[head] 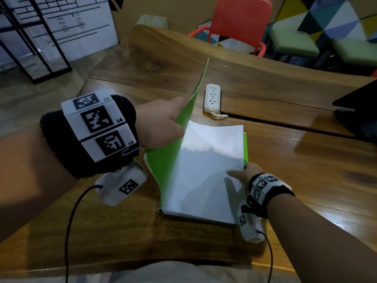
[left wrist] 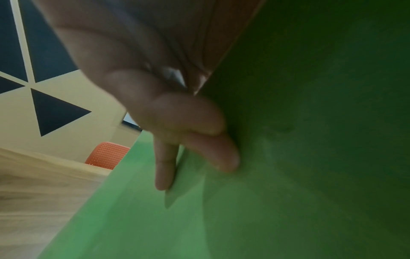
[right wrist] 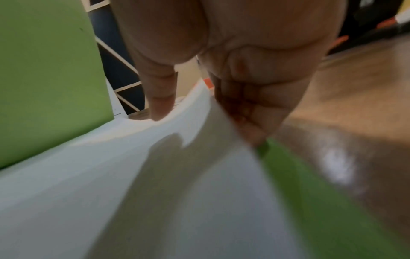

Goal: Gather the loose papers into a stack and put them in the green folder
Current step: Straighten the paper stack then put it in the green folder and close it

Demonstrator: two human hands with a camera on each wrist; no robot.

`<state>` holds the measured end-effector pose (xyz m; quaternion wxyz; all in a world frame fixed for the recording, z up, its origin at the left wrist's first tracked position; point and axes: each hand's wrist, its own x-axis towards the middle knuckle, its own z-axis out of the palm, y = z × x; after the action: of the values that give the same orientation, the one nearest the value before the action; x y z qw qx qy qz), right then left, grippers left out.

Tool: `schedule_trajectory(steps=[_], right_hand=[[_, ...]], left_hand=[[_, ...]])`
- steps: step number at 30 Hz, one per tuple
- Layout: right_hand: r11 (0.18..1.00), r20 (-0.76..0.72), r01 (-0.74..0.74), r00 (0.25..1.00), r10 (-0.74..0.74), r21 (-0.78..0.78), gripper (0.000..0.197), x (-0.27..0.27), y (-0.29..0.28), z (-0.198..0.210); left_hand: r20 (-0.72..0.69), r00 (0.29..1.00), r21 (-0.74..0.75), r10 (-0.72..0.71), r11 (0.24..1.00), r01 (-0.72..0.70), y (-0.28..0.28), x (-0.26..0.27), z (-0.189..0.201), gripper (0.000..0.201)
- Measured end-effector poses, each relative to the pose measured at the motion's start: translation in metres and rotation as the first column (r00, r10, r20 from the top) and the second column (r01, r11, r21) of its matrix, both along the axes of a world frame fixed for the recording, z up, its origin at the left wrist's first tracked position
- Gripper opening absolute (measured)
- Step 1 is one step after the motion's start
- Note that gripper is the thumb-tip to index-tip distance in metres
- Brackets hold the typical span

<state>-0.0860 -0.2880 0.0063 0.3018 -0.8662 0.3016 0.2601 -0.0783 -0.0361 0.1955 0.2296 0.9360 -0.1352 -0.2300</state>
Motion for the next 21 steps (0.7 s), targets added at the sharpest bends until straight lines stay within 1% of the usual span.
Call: schedule_trajectory(steps=[1, 2, 3, 4, 5, 6, 7, 8, 9, 10, 11, 12, 13, 14, 15, 16, 17, 19, 21], right_hand=[[0.996, -0.051, -0.054, 0.997, 0.051, -0.065, 0.066, 0.000, -0.003, 0.006], [0.987, -0.066, -0.102, 0.993, 0.094, -0.128, 0.073, 0.000, -0.006, 0.013], [0.975, -0.041, -0.133, 0.991, 0.128, -0.179, 0.075, 0.001, -0.007, 0.023], [0.969, 0.034, -0.142, 0.988, 0.152, -0.204, 0.072, 0.002, -0.006, 0.035], [0.978, 0.152, -0.119, 0.978, 0.145, -0.170, 0.066, 0.004, -0.004, 0.050], [0.996, 0.276, -0.075, 0.957, 0.088, -0.056, 0.063, 0.005, 0.001, 0.066], [0.993, 0.370, -0.040, 0.929, -0.003, 0.108, 0.068, 0.004, 0.009, 0.084], [0.963, 0.400, -0.030, 0.913, -0.082, 0.266, 0.072, 0.003, 0.018, 0.102], [0.930, 0.398, -0.047, 0.911, -0.110, 0.364, 0.074, 0.001, 0.025, 0.118], [0.915, 0.389, -0.073, 0.916, -0.096, 0.398, 0.070, -0.001, 0.031, 0.128], [0.911, 0.394, -0.103, 0.916, -0.069, 0.398, 0.058, -0.004, 0.033, 0.133], [0.926, 0.410, -0.130, 0.912, -0.029, 0.354, 0.042, -0.007, 0.032, 0.134], [0.950, 0.429, -0.158, 0.903, 0.029, 0.269, 0.027, -0.009, 0.027, 0.132], [0.970, 0.428, -0.180, 0.899, 0.096, 0.161, 0.019, -0.010, 0.018, 0.125], [0.979, 0.400, -0.193, 0.904, 0.150, 0.068, 0.016, -0.012, 0.007, 0.116], [0.980, 0.352, -0.201, 0.917, 0.186, 0.007, 0.014, -0.016, -0.003, 0.108], [0.980, 0.301, -0.198, 0.933, 0.196, -0.024, 0.014, -0.019, -0.014, 0.098], [0.992, 0.189, -0.123, 0.975, 0.119, 0.007, 0.016, -0.024, -0.033, 0.077], [0.998, 0.089, -0.037, 0.995, 0.033, 0.045, 0.020, -0.030, -0.045, 0.055]], left_hand=[[-0.011, 1.000, 0.000, -0.006, 1.000, 0.006, -0.002, -0.001, 0.002, 0.080], [-0.027, 1.000, 0.002, -0.007, 1.000, 0.007, -0.004, -0.003, 0.003, 0.085], [-0.043, 0.999, -0.002, -0.011, 1.000, 0.011, -0.007, -0.004, 0.003, 0.088], [-0.056, 0.998, -0.009, -0.020, 1.000, 0.019, -0.011, -0.006, 0.003, 0.089], [-0.063, 0.998, -0.012, -0.029, 1.000, 0.028, -0.015, -0.007, 0.003, 0.088], [-0.059, 0.997, -0.006, -0.040, 0.999, 0.040, -0.020, -0.008, 0.002, 0.085], [-0.042, 0.998, 0.010, -0.053, 0.998, 0.054, -0.026, -0.009, 0.000, 0.082], [-0.020, 0.998, 0.028, -0.066, 0.997, 0.066, -0.033, -0.010, -0.002, 0.078], [-0.003, 0.997, 0.040, -0.076, 0.996, 0.076, -0.041, -0.010, -0.006, 0.076], [0.003, 0.996, 0.044, -0.090, 0.995, 0.090, -0.049, -0.012, -0.011, 0.075], [-0.017, 0.993, 0.035, -0.114, 0.993, 0.114, -0.057, -0.014, -0.018, 0.075], [-0.077, 0.988, 0.000, -0.134, 0.991, 0.134, -0.064, -0.017, -0.026, 0.077], [-0.165, 0.974, -0.063, -0.154, 0.987, 0.146, -0.069, -0.020, -0.034, 0.079], [-0.241, 0.953, -0.132, -0.185, 0.979, 0.157, -0.073, -0.023, -0.043, 0.080], [-0.284, 0.932, -0.181, -0.224, 0.967, 0.177, -0.076, -0.025, -0.053, 0.080], [-0.300, 0.921, -0.198, -0.251, 0.960, 0.197, -0.076, -0.026, -0.063, 0.080], [-0.298, 0.920, -0.203, -0.253, 0.959, 0.197, -0.075, -0.025, -0.075, 0.078], [-0.277, 0.944, -0.196, -0.178, 0.973, 0.126, -0.070, -0.017, -0.096, 0.073], [-0.222, 0.974, -0.125, -0.049, 0.992, 0.021, -0.062, -0.005, -0.116, 0.066]])
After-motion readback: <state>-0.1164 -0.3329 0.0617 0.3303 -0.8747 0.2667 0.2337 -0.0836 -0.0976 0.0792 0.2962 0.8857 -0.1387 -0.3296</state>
